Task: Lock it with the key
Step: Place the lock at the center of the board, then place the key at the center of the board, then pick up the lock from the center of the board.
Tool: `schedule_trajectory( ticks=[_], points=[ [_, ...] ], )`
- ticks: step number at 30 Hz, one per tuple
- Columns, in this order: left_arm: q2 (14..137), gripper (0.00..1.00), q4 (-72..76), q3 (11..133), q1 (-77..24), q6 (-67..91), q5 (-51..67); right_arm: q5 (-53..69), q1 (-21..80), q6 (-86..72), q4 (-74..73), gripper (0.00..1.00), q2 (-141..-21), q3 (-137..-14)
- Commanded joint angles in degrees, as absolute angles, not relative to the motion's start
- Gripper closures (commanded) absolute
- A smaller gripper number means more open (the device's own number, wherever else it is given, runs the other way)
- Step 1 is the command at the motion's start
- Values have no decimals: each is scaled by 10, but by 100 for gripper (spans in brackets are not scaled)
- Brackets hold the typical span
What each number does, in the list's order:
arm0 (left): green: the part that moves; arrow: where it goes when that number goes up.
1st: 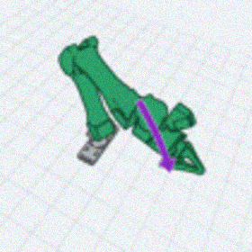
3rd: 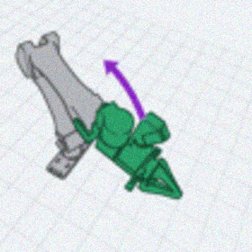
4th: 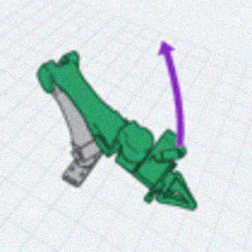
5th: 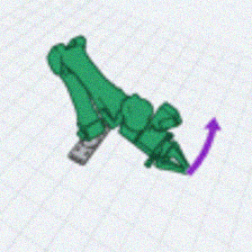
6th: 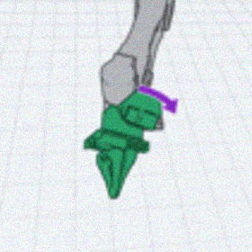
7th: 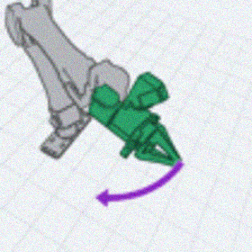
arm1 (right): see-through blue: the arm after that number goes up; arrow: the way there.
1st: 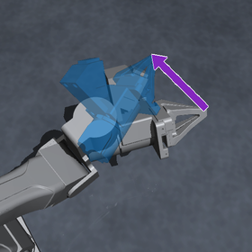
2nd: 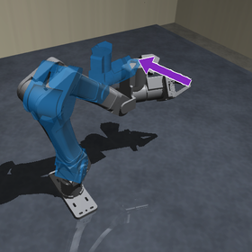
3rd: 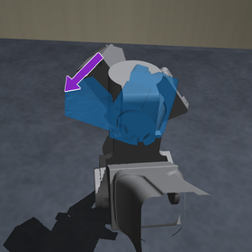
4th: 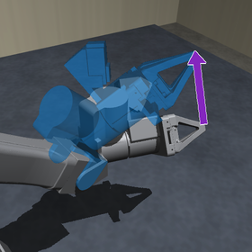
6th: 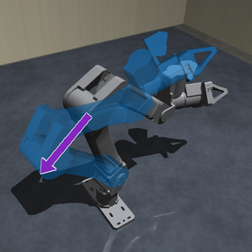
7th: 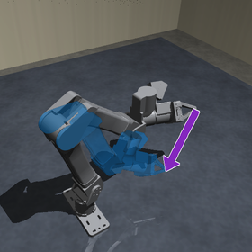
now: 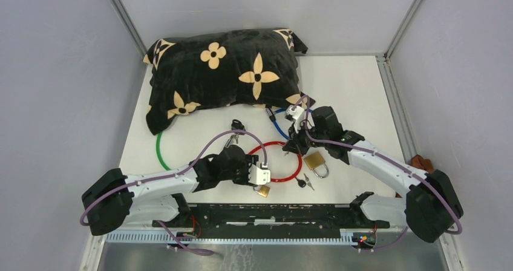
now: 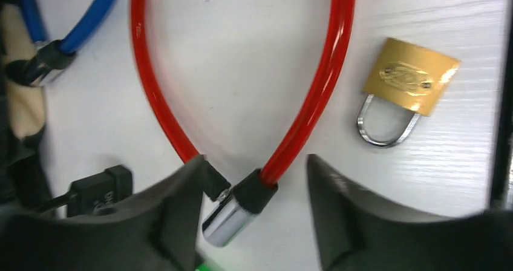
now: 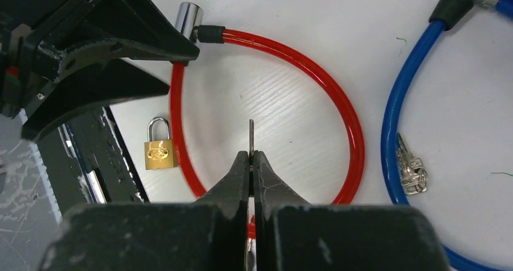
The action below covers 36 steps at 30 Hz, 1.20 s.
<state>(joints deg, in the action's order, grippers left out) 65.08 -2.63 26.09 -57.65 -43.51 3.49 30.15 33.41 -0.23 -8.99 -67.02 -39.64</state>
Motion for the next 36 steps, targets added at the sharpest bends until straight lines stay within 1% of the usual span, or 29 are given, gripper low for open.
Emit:
schedule_trajectory(
  ticks=[1, 3, 5, 7, 10, 11, 14, 16, 18, 19, 21, 24, 25, 26, 27, 28, 30, 36],
  points=[
    [626, 26, -52, 288, -579, -363, 137, 307, 341, -21, -82, 100, -714, -441],
    [618, 15, -68, 297, -578, -347, 154, 305, 342, -17, -94, 100, -750, -450],
    [609, 9, -79, 308, -575, -322, 158, 313, 342, -19, -97, 100, -786, -459],
    [599, 7, -92, 324, -561, -298, 182, 342, 344, -21, -96, 100, -821, -469],
    [579, 5, -87, 349, -509, -219, 245, 346, 351, -21, -109, 100, -867, -490],
    [569, 5, -73, 353, -480, -180, 262, 336, 353, -16, -123, 94, -881, -499],
    [533, 5, -25, 348, -380, -31, 272, 270, 362, 10, -174, 67, -920, -530],
    [496, 5, -4, 340, -314, 60, 238, 236, 369, 30, -193, 56, -928, -555],
    [454, 5, -2, 328, -251, 155, 177, 228, 385, 59, -189, 49, -922, -584],
    [430, 5, -2, 324, -218, 201, 152, 228, 399, 82, -179, 43, -917, -598],
    [383, 5, -2, 318, -150, 278, 106, 229, 445, 144, -147, 39, -916, -623],
    [316, 5, -38, 319, -69, 361, 38, 267, 512, 245, -134, 34, -965, -687],
    [301, 5, -57, 323, -37, 383, 18, 271, 532, 275, -144, 29, -993, -721],
    [288, 4, -88, 330, -18, 399, -3, 272, 545, 301, -166, 24, -1027, -756],
    [278, 4, -110, 337, -5, 410, -22, 271, 558, 325, -191, 12, -1066, -803],
    [269, 4, -126, 344, 7, 415, -35, 269, 567, 349, -217, 5, -1096, -838],
    [255, 4, -151, 358, 24, 413, -48, 273, 577, 378, -248, 2, -1154, -909],
    [251, 3, -190, 378, 37, 412, -73, 310, 579, 435, -326, 2, -1302, -1084]
  ],
)
